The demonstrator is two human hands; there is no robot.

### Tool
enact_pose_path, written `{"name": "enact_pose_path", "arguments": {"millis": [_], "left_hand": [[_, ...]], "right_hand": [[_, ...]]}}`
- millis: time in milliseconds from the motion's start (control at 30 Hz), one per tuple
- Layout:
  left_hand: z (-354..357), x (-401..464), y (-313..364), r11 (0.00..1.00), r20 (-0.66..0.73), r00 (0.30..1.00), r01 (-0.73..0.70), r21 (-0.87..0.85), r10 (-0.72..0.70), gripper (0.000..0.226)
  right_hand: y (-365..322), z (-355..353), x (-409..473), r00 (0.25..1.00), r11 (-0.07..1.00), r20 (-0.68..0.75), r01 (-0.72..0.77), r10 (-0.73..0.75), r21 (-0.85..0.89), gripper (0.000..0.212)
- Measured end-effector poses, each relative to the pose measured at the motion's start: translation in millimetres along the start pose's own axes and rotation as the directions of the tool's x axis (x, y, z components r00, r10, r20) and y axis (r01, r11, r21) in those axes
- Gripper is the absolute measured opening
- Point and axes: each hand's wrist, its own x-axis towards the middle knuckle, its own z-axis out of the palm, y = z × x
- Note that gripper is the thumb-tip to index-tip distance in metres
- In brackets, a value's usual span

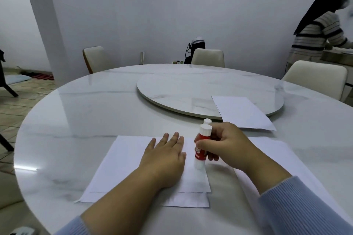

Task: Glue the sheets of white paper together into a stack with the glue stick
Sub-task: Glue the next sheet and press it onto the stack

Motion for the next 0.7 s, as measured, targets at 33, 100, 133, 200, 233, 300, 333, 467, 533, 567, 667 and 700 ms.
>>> {"name": "enact_pose_path", "arguments": {"millis": [33,100,133,200,233,300,333,467,533,567,667,700], "left_hand": [[0,0,0,1.000,-0.002,1.000,0.001,-0.001,-0.001,0.054],[0,0,0,1.000,-0.003,1.000,0.002,0.000,-0.002,0.053],[1,0,-1,1.000,-0.005,1.000,0.002,0.000,-0.002,0.053],[1,-1,0,1.000,-0.009,1.000,0.002,0.002,-0.002,0.053],[0,0,1,1.000,-0.015,1.000,0.005,0.002,-0.005,0.053],[-3,0,1,1.000,-0.018,1.000,0.000,0.014,0.000,0.054],[-5,0,1,0.999,0.005,0.999,-0.033,0.032,0.032,0.054],[-19,-4,-1,0.961,0.131,0.953,-0.275,0.009,0.272,0.056],[-22,-5,-6,0.994,-0.037,0.994,-0.104,0.037,0.105,0.057],[-22,-5,-9,0.996,-0.112,0.992,0.071,0.051,-0.065,0.060],[-17,-7,-13,0.940,0.024,0.947,0.316,0.129,-0.322,0.075],[-15,-7,-16,0.954,0.085,0.956,0.270,0.132,-0.282,0.076]], "right_hand": [[-2,-3,-1,0.998,1.000,0.058,-0.011,0.010,0.026,0.014],[-5,-7,-3,0.983,0.997,0.177,-0.050,0.038,0.065,0.021],[-6,-9,-5,0.970,0.994,0.238,-0.079,0.058,0.078,0.024],[-8,-12,-8,0.936,0.986,0.346,-0.120,0.073,0.117,0.020],[-8,-15,-9,0.933,0.981,0.357,-0.115,0.051,0.159,0.016],[-8,-20,-8,0.982,0.940,0.190,-0.049,-0.018,0.338,0.011],[-7,-24,-6,0.999,0.888,0.032,0.012,-0.030,0.459,0.009],[-1,-33,-2,0.901,0.720,-0.429,0.251,0.070,0.646,0.012],[1,-33,-2,0.853,0.779,-0.515,0.269,0.080,0.566,0.013],[2,-33,-2,0.840,0.805,-0.538,0.268,0.074,0.529,0.012],[3,-29,-1,0.837,0.859,-0.547,0.265,0.022,0.439,0.010],[4,-26,-1,0.848,0.884,-0.530,0.258,-0.014,0.390,0.009]]}}
